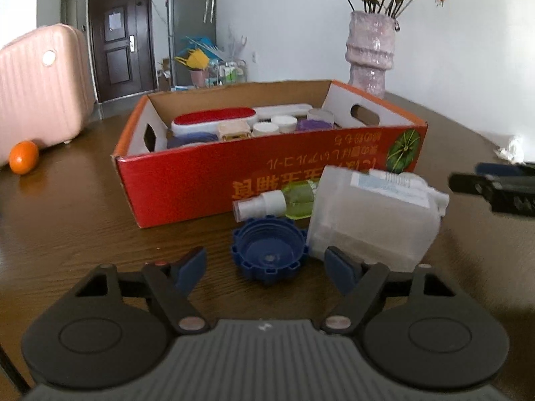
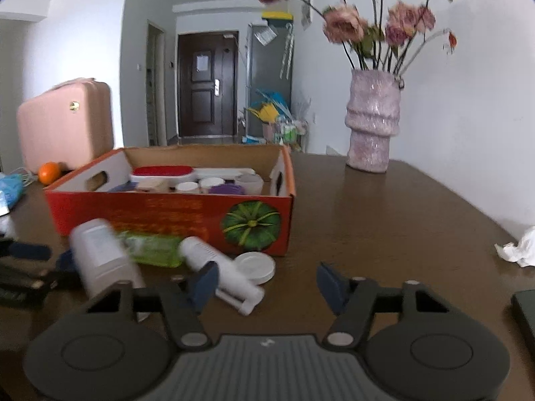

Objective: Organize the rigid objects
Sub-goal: 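Grasp the dark blue cap with the left tool while the right tool grasps the white round cap, then carry the blue cap and white round cap into the box and open both tools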

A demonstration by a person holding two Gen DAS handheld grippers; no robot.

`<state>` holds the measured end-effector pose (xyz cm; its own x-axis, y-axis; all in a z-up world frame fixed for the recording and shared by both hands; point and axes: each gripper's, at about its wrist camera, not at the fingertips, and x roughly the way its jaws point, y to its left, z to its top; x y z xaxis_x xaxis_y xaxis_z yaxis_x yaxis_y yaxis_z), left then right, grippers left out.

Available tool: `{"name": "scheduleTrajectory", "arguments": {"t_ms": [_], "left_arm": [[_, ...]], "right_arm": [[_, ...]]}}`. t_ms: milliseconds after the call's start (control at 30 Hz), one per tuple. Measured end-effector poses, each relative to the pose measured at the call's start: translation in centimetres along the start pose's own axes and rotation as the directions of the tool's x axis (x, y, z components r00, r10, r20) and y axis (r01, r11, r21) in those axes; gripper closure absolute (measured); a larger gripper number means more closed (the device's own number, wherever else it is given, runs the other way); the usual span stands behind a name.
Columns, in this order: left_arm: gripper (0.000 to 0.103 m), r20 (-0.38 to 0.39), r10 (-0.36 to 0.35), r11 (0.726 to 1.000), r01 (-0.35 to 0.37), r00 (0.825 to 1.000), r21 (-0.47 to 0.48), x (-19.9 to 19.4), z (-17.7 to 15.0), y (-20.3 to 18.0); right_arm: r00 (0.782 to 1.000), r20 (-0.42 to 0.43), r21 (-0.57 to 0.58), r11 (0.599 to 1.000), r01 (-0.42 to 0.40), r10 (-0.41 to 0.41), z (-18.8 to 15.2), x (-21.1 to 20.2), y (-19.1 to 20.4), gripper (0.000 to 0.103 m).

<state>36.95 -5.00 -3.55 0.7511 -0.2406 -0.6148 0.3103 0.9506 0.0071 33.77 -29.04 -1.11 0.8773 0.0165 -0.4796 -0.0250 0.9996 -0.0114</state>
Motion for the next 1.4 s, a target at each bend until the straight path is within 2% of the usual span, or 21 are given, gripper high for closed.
{"name": "scheduleTrajectory", "arguments": {"t_ms": [67,233,367,433,567,600,633,767,833,933,1133,1267,1400], "left_arm": [[0.036,-0.01,0.0,1.0,0.0,1.0,0.003,0.6,0.0,0.2],[0.048,0.002,-0.035,0.999,0.035,0.999,-0.041,1.1,0.1,1.2],[0.048,0.007,-0.049,0.997,0.05,0.999,-0.061,1.1,0.2,1.6],[0.048,0.005,-0.043,0.998,0.043,0.999,-0.054,0.9,0.1,1.5],[0.048,0.004,-0.025,0.999,0.025,1.0,-0.046,0.8,0.0,1.5],[0.048,0.003,-0.026,0.998,0.026,1.0,-0.052,0.9,0.1,1.5],[0.048,0.004,-0.026,0.998,0.026,1.0,-0.056,1.0,0.1,1.6],[0.049,0.036,-0.029,0.998,0.031,0.999,-0.056,0.4,0.0,1.7],[0.049,0.064,0.004,0.999,-0.001,0.998,-0.04,-0.7,-0.3,1.3],[0.049,0.101,0.021,0.998,-0.014,0.995,-0.065,-3.5,-1.0,1.0],[0.049,0.133,0.054,0.994,-0.04,0.99,-0.106,-9.3,-3.8,-0.2],[0.049,0.153,0.045,0.997,-0.036,0.987,-0.061,-12.6,-5.3,-1.4],[0.049,0.175,0.036,0.999,-0.033,0.984,-0.024,-14.3,-5.9,-2.4]], "right_arm": [[0.999,-0.05,0.03,1.0,-0.009,0.01,0.5,2.1,-0.8,0.046],[0.996,-0.087,0.061,0.998,-0.018,0.023,1.0,5.3,-1.9,0.05],[0.988,-0.113,0.067,0.993,-0.1,0.107,1.0,6.1,-1.6,0.05],[0.985,-0.123,0.05,0.992,-0.113,0.118,0.8,6.4,-1.0,0.05],[0.986,-0.138,0.011,0.995,-0.097,0.098,0.7,7.0,0.2,0.053],[0.986,-0.137,0.013,0.995,-0.096,0.097,0.7,7.1,0.2,0.061],[0.986,-0.139,0.015,0.996,-0.092,0.093,0.7,7.2,0.3,0.065],[0.989,-0.133,0.027,0.998,-0.059,0.062,0.7,6.8,0.1,0.066],[0.992,-0.117,0.036,0.998,-0.048,0.052,0.5,5.7,0.0,0.066],[0.996,-0.08,0.029,0.999,-0.037,0.039,0.0,2.6,0.1,0.066],[0.996,-0.052,-0.004,0.998,-0.067,0.067,-2.4,-4.2,1.7,0.065],[0.993,-0.018,0.013,0.993,-0.12,0.12,-3.9,-8.5,3.0,0.065],[0.987,0.014,0.0,0.987,-0.158,0.158,-4.3,-11.1,4.2,0.065]]}}
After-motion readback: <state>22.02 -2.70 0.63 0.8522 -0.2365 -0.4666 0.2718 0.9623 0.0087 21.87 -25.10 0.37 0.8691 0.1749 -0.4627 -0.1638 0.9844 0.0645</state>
